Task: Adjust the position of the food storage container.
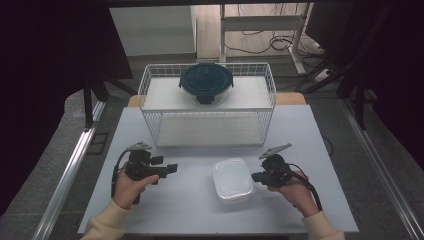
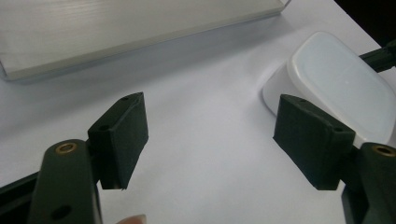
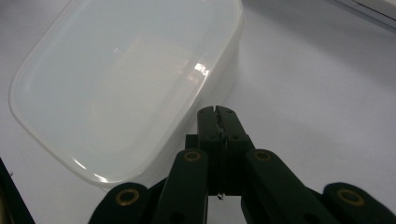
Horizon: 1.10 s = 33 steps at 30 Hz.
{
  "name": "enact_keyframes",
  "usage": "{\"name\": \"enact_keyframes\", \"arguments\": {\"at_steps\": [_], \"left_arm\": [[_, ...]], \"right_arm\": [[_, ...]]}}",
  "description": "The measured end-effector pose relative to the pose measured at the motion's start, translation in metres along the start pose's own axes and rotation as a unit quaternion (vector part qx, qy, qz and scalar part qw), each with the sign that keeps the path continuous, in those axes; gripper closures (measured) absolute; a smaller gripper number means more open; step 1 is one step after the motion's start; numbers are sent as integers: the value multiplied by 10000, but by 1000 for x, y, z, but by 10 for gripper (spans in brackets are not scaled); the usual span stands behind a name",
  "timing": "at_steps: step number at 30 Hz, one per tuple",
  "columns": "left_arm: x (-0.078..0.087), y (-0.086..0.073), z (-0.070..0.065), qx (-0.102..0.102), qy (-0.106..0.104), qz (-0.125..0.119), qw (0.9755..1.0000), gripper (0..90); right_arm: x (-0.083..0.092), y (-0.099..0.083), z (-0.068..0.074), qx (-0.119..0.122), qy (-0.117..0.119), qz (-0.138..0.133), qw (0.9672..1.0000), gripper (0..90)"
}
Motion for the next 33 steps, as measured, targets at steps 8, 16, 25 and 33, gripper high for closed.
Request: {"name": "enact_keyframes", "arguments": {"at_steps": [8, 16, 25, 33], "left_arm": [[1, 0, 1, 15, 10, 3, 10000, 258], [1, 0, 1, 8, 7, 2, 10000, 257], [1, -1, 0, -27, 1, 13, 10000, 257], [1, -1, -1, -32, 1, 7, 10000, 256]], "right_arm": [[-16, 10, 12, 121, 103, 28, 9999, 892], [-28, 11, 24, 238, 252, 138, 9993, 892], [-30, 10, 36, 284, 443, 161, 9985, 892], [-26, 9, 35, 277, 458, 130, 9985, 890]]}}
Point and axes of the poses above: each handheld gripper's, and its own axes: x roughly backward along the jaws, y roughly out of its top, z roughly to its left, the point moved 7 cm from there along -x, roughly forward along the jaws, and after that the axes turned 11 degrees about -z, right-handed, at the moved point
